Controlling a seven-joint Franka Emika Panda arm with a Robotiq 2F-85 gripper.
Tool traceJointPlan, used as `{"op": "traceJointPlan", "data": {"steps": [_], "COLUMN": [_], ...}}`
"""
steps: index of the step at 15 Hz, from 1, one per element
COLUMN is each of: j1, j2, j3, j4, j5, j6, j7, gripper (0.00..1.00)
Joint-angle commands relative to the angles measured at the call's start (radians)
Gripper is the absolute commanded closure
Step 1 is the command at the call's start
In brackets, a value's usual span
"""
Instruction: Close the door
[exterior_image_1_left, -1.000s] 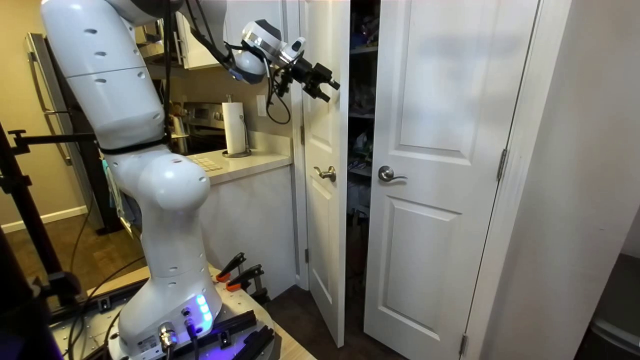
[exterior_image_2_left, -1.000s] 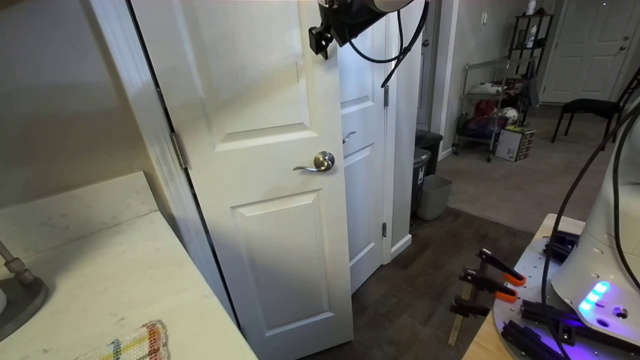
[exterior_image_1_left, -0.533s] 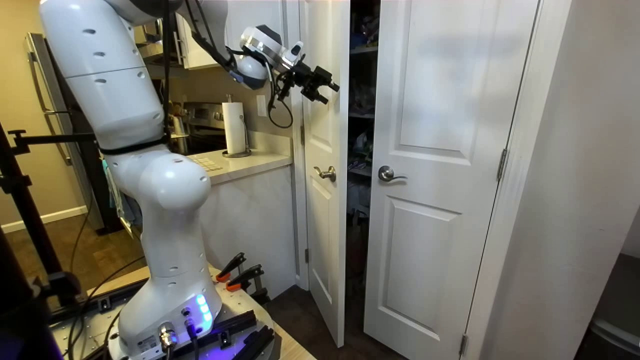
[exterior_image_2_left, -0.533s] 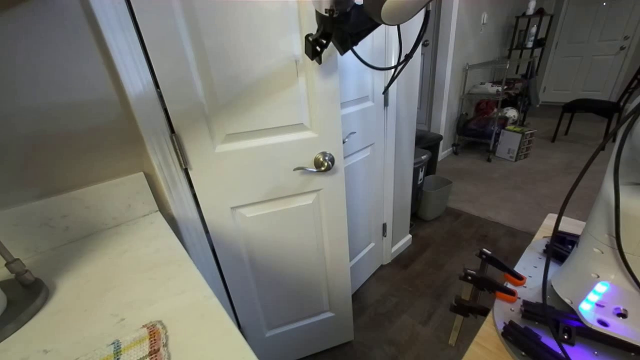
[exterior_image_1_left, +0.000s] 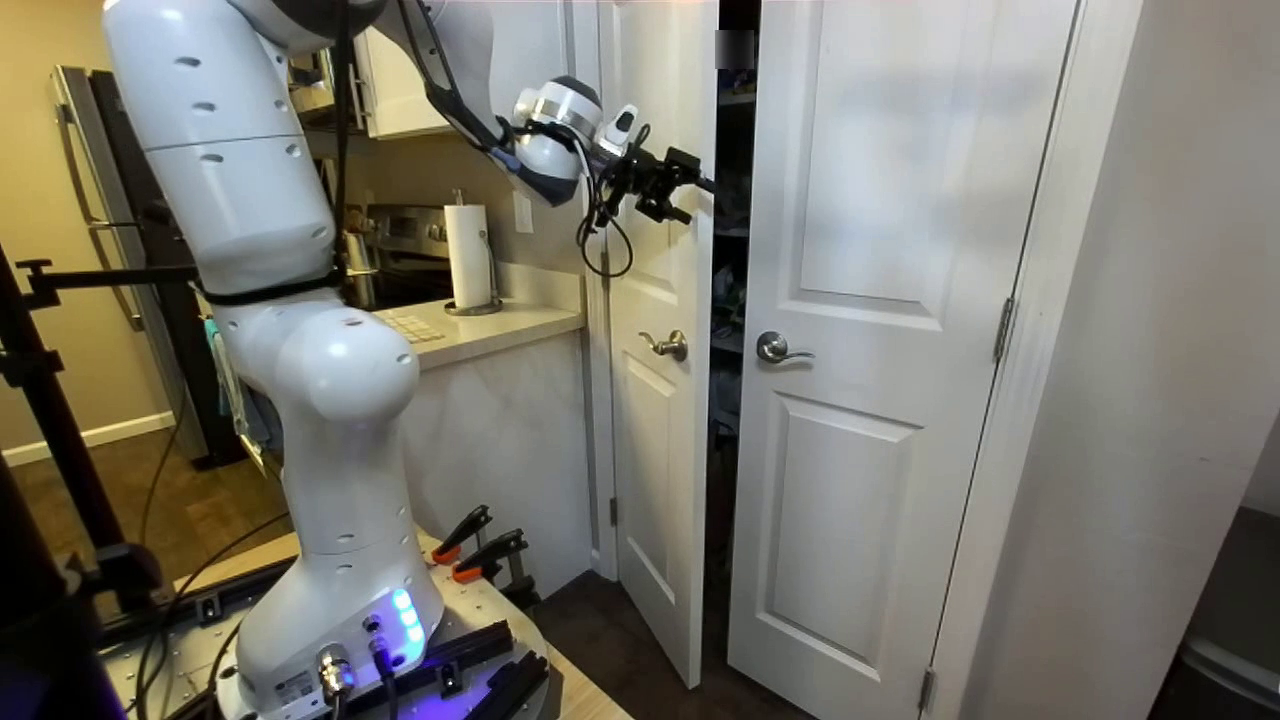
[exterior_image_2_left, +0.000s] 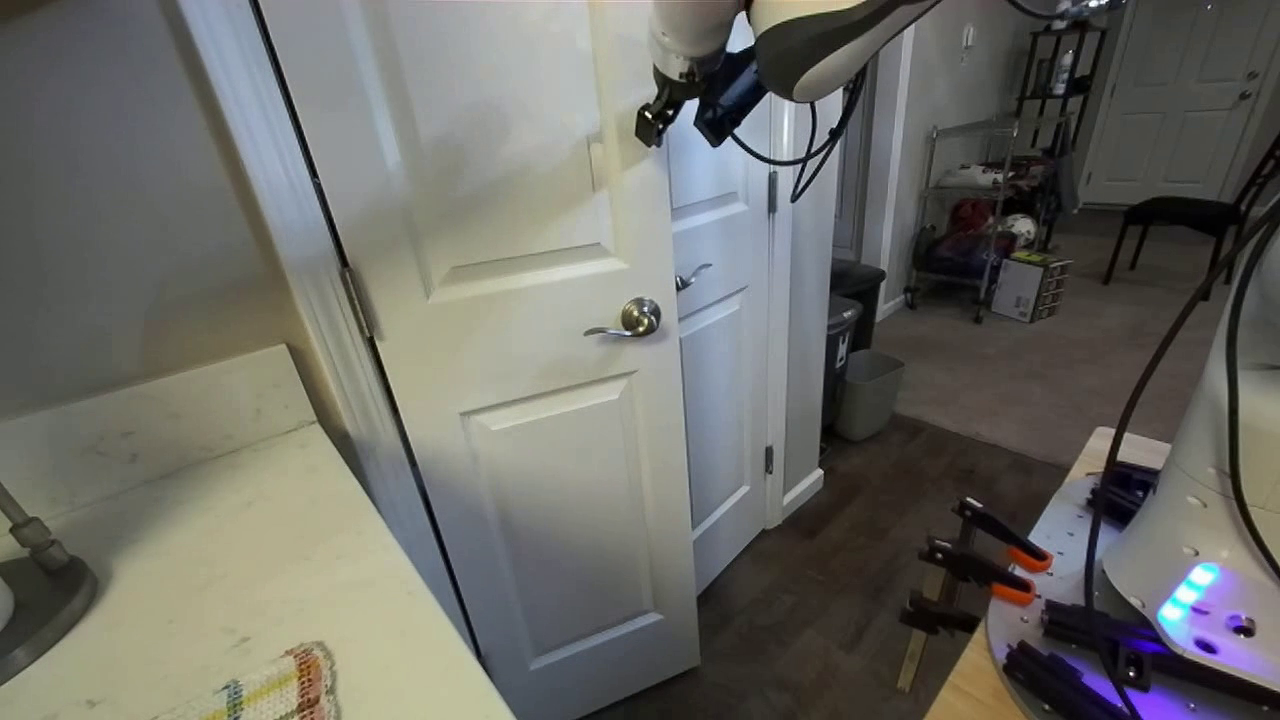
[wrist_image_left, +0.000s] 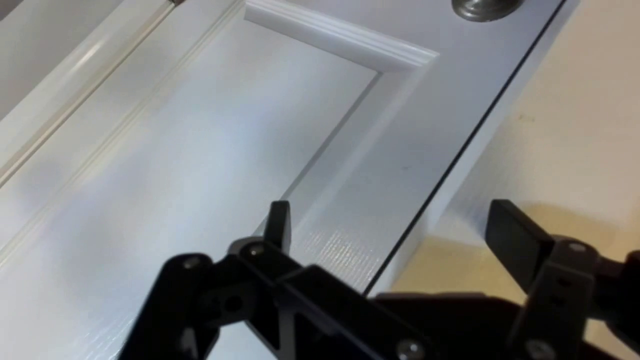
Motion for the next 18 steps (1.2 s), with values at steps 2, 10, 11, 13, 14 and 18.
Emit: {"op": "traceJointPlan", "data": {"steps": [2, 10, 11, 13, 14, 18], "j1": [-0.017, -0.003, -0.001, 0.004, 0.006, 0.015], "j2": [0.063, 0.186, 0.2, 0.236, 0.256, 0.31], "j3": [-0.038, -0.045, -0.045, -0.044, -0.043, -0.044], "j4": [0.06, 0.2, 0.219, 0.266, 0.293, 0.359], "j5": [-0.125, -0.165, -0.166, -0.174, -0.18, -0.194], "j6": [0.052, 0.07, 0.073, 0.073, 0.07, 0.068], "j7": [0.035, 0.043, 0.041, 0.038, 0.033, 0.027], "gripper": [0.0, 0.0, 0.0, 0.0, 0.0, 0.0]}}
